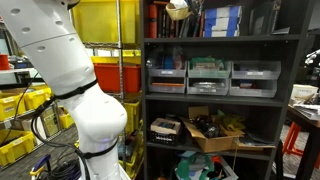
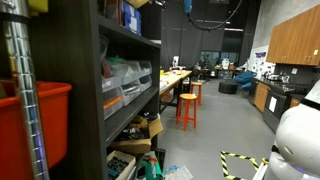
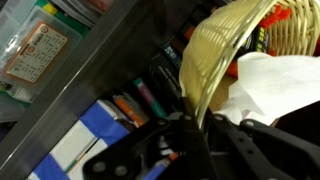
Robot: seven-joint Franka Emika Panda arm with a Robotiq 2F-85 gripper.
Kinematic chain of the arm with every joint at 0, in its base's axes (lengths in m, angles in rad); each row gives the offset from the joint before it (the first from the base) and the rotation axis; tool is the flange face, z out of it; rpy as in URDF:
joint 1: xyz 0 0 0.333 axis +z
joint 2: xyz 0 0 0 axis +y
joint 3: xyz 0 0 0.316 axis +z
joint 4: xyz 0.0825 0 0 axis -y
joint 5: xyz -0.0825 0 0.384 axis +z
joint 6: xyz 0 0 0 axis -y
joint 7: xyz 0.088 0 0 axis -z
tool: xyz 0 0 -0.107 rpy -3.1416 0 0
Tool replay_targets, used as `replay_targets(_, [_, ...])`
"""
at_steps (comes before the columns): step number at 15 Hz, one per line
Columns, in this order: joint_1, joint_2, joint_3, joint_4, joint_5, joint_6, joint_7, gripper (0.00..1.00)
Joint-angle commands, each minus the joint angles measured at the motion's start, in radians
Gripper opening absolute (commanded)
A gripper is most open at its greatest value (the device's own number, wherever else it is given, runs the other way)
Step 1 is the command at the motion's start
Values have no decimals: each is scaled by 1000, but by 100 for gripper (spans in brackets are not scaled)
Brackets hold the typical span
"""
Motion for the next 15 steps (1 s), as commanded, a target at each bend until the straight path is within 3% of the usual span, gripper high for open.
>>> replay_targets(1, [-33,18,-34,50,11,-3,49,2])
replay_targets(15, [-148,145,-201,151,149,-31,107,2])
